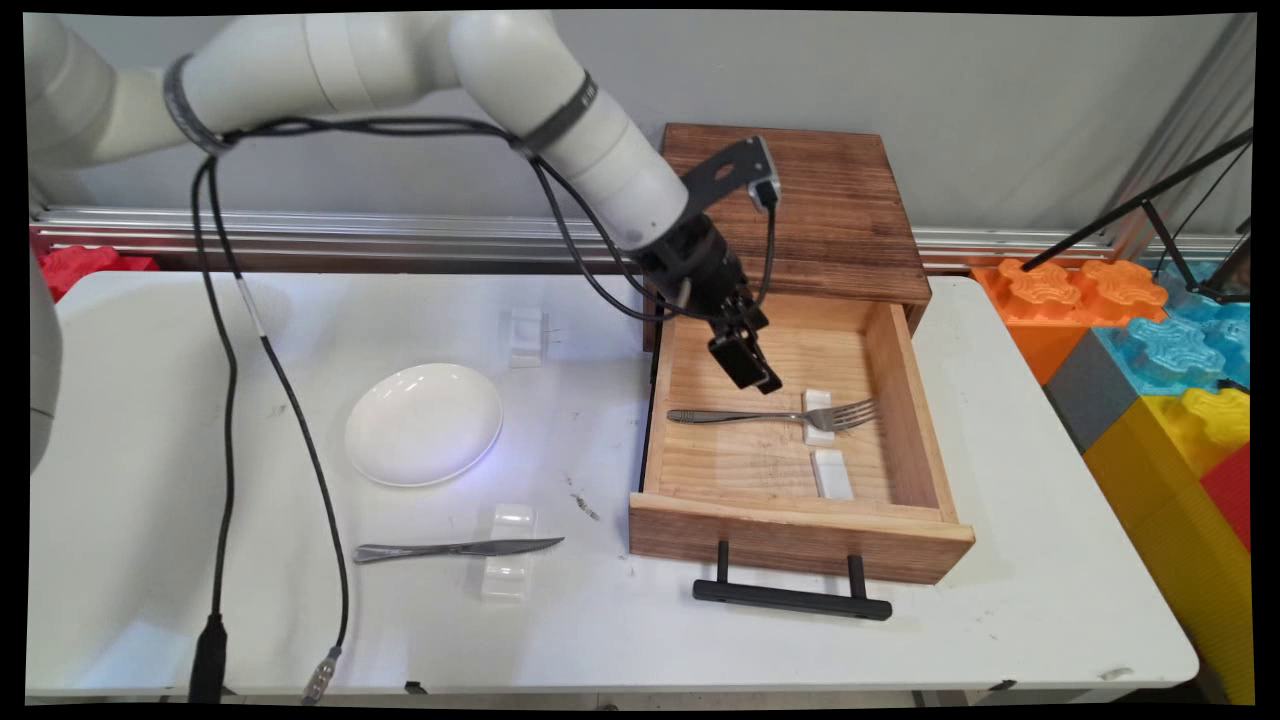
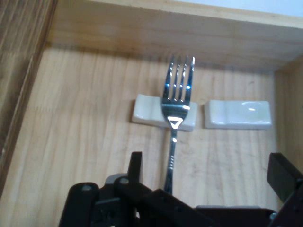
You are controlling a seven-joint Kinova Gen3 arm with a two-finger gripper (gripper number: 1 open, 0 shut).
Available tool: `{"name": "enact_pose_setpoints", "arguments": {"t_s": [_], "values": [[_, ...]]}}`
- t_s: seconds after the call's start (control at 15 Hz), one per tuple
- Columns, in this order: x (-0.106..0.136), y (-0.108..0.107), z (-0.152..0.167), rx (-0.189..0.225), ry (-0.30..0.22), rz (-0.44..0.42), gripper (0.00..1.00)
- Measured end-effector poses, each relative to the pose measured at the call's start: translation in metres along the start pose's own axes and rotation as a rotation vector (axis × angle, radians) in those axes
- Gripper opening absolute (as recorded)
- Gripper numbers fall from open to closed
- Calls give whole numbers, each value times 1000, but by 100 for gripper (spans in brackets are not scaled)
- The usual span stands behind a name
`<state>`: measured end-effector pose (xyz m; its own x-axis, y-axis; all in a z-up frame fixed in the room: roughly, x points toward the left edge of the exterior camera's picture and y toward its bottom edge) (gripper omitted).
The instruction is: Pick up the knife from the right of the white plate
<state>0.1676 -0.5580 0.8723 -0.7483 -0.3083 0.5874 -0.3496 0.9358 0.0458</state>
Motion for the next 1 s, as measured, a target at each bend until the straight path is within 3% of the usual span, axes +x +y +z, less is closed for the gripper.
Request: {"name": "enact_pose_setpoints", "arguments": {"t_s": [0.4, 1.0], "values": [[-8, 18, -49, -6, -66, -52, 100], [-51, 47, -110, 12, -156, -93, 100]]}}
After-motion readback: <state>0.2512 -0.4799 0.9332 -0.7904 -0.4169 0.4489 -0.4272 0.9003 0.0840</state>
